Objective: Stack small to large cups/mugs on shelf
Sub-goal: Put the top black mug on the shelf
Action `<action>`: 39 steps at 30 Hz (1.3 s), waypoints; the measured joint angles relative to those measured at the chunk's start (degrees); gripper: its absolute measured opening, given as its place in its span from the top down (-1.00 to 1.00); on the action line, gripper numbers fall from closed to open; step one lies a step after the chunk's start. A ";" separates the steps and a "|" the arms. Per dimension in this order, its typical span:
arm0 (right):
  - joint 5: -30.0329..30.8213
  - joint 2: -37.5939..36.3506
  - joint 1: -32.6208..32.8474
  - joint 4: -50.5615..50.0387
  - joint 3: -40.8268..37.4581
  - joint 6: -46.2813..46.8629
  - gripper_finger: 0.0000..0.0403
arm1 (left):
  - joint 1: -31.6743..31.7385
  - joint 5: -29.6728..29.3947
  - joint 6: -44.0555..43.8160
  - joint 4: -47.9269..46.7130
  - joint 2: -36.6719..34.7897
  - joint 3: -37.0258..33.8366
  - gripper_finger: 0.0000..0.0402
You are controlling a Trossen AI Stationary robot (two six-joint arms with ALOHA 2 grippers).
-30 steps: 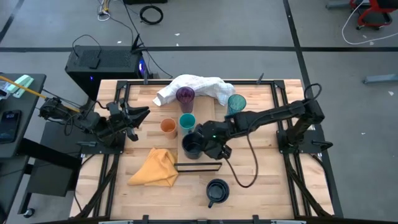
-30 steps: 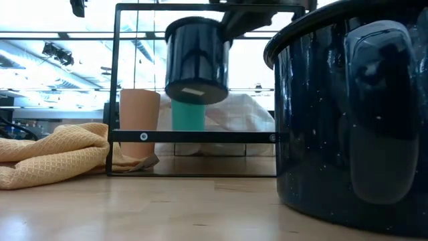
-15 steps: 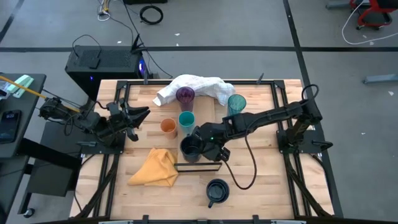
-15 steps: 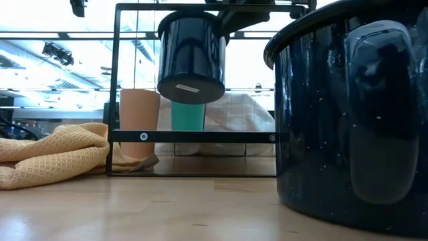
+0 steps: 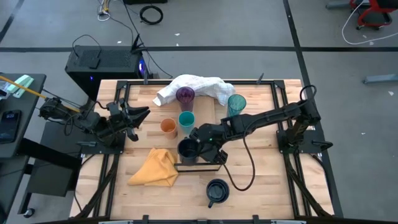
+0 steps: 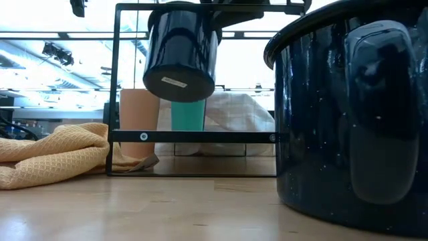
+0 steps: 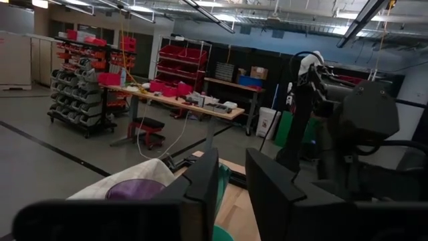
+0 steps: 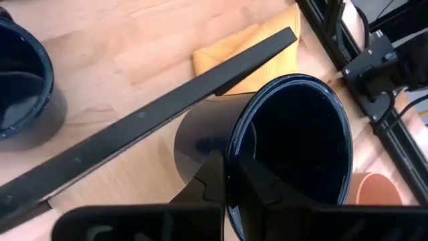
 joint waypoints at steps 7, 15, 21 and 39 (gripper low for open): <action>-0.17 1.25 0.05 0.00 0.00 0.02 0.92 | 0.02 0.00 0.00 0.01 0.00 0.00 0.61; 3.69 2.42 0.00 1.11 -0.04 -3.78 0.92 | 0.00 0.02 0.38 0.15 -0.01 0.00 0.57; 3.93 2.36 0.04 0.93 -0.04 -5.43 0.92 | 0.00 0.02 0.78 0.12 -0.02 0.00 0.61; 4.22 2.80 0.20 0.70 -0.90 -9.16 0.92 | -0.02 0.04 0.92 0.11 -0.02 0.00 0.60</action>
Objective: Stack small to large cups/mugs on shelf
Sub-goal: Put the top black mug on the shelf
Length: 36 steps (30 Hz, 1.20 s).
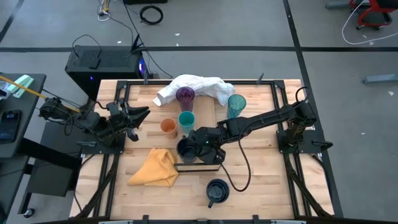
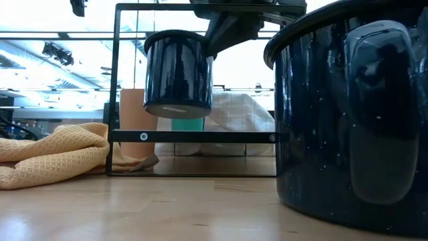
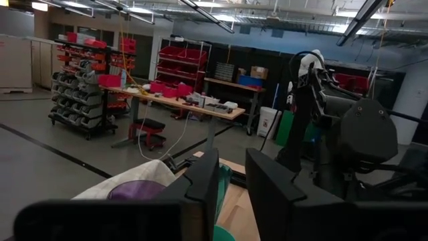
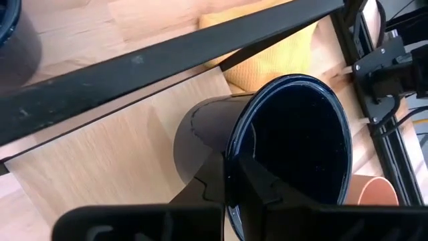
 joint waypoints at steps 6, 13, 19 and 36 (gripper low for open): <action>-0.40 0.00 0.00 -0.07 0.00 -0.15 0.92 | 0.00 0.00 0.00 0.00 0.00 0.00 0.58; -0.44 0.00 0.00 -0.12 0.00 -2.29 0.92 | 0.00 0.00 0.02 0.00 -0.01 0.00 0.56; 0.95 0.00 0.00 0.26 0.00 -4.26 0.92 | 0.00 0.00 0.04 0.00 0.02 0.00 0.59; 0.47 3.32 0.07 0.55 -0.04 -5.08 0.92 | 0.00 0.38 0.12 0.00 -0.01 0.00 0.58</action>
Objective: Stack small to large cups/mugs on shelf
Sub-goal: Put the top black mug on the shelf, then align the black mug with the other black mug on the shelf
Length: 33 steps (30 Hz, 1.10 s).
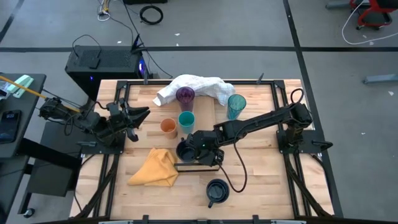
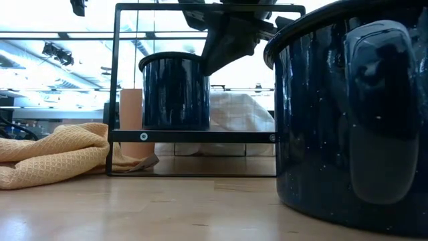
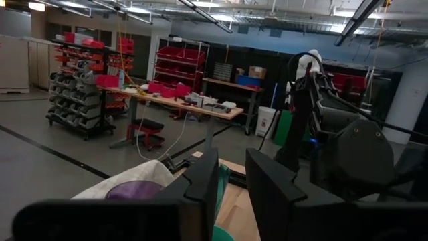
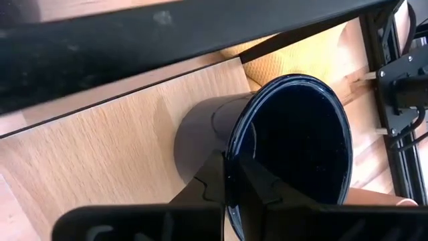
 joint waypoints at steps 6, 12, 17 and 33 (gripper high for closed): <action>0.00 0.00 0.13 -0.13 0.00 0.20 0.92 | 0.00 0.05 -0.07 0.00 0.00 0.00 0.55; -0.06 0.00 0.15 -0.50 0.00 1.36 0.76 | 0.00 0.14 -0.10 0.00 0.00 0.00 0.57; -0.08 0.00 -0.33 -1.16 0.02 4.12 0.42 | 0.00 0.14 -0.10 0.00 0.01 0.00 0.56; 1.62 -1.93 -0.96 -4.92 0.17 4.63 0.32 | -0.02 0.17 -0.12 0.13 0.00 0.00 0.57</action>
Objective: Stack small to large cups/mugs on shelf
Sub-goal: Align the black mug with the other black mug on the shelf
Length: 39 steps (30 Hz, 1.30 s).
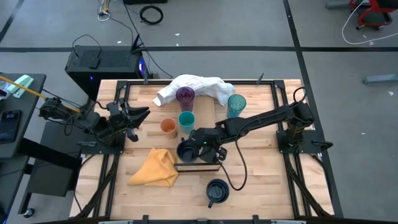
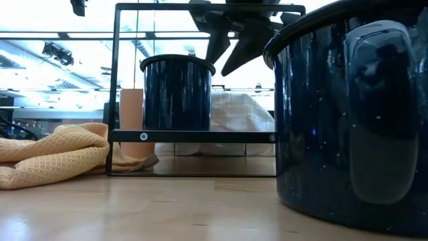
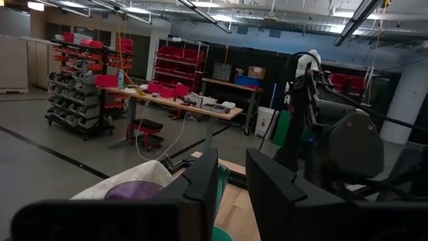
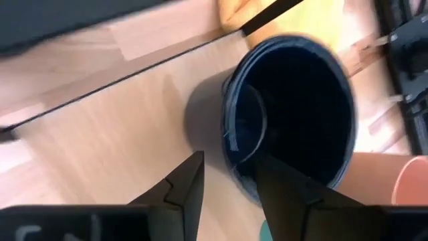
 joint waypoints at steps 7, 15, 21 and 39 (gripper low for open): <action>0.84 -0.86 -0.28 -1.66 0.00 0.34 0.32 | 0.02 0.02 0.02 0.27 0.00 0.00 0.55; 0.93 -1.98 -1.52 -2.51 -0.02 -0.09 0.35 | 0.02 0.02 0.01 0.56 0.00 0.00 0.58; 1.64 -4.33 -2.40 -5.54 -0.02 0.00 0.35 | 0.02 0.02 0.04 0.74 0.00 0.00 0.55; 5.66 -26.90 -4.58 -7.71 -2.11 37.51 0.43 | 0.02 0.02 0.03 2.06 0.00 0.00 0.55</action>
